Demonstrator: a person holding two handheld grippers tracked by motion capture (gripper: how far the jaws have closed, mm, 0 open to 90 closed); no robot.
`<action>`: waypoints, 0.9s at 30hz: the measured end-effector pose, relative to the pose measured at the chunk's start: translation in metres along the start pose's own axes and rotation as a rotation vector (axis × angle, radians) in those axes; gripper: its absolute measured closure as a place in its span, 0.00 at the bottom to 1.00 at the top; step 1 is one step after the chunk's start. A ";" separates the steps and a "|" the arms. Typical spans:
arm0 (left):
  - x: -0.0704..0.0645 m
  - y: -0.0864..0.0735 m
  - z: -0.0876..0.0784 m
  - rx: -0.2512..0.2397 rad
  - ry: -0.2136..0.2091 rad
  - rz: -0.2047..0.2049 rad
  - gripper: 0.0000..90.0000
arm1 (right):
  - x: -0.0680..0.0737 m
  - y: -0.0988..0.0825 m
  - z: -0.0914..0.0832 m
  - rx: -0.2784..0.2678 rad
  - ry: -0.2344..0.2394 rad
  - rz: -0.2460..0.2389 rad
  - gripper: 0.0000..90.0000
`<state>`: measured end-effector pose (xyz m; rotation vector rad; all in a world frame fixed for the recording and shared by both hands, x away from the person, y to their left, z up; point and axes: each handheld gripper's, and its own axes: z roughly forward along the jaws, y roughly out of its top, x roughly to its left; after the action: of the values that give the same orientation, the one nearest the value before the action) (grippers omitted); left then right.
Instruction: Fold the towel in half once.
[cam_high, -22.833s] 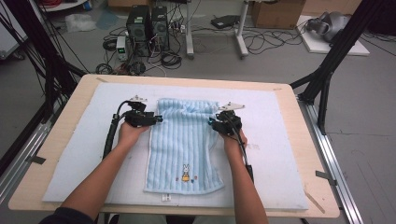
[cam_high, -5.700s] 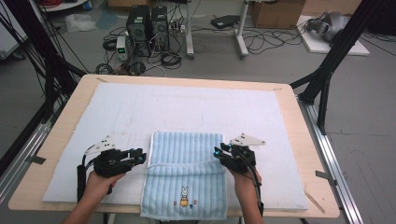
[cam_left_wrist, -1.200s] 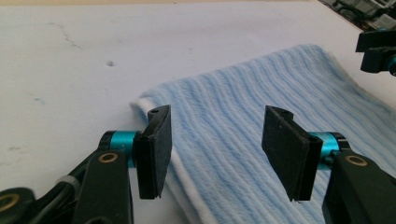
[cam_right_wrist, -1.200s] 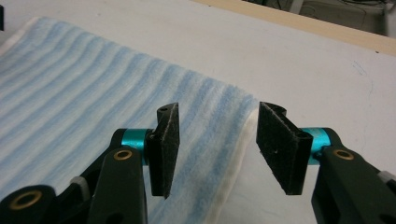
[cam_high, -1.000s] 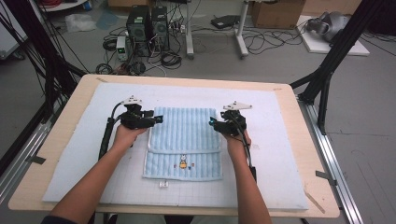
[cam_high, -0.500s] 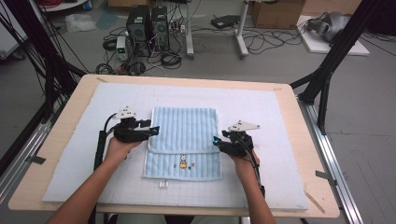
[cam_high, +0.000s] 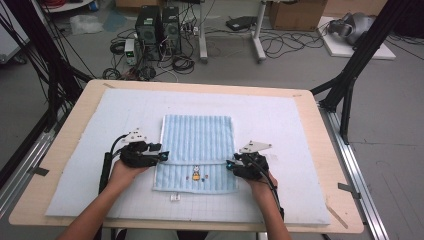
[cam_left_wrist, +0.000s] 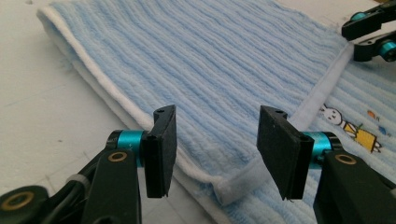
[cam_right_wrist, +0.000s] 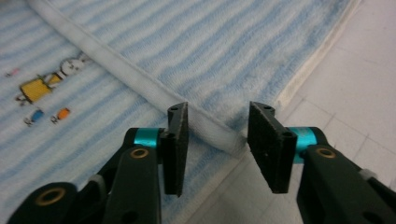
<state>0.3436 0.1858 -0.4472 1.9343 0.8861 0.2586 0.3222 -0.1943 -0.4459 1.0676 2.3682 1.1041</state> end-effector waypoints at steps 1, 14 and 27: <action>-0.002 -0.001 0.002 0.016 0.004 0.009 0.55 | 0.000 0.000 0.002 0.012 -0.006 0.002 0.71; -0.013 -0.002 0.006 0.062 0.056 0.123 0.99 | 0.002 0.004 -0.001 -0.011 -0.035 -0.021 0.90; -0.009 -0.004 -0.001 0.043 -0.002 0.036 0.63 | 0.001 0.006 -0.005 -0.039 -0.018 -0.005 0.90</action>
<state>0.3341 0.1815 -0.4484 1.9916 0.8627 0.2600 0.3216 -0.1937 -0.4382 1.0537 2.3248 1.1296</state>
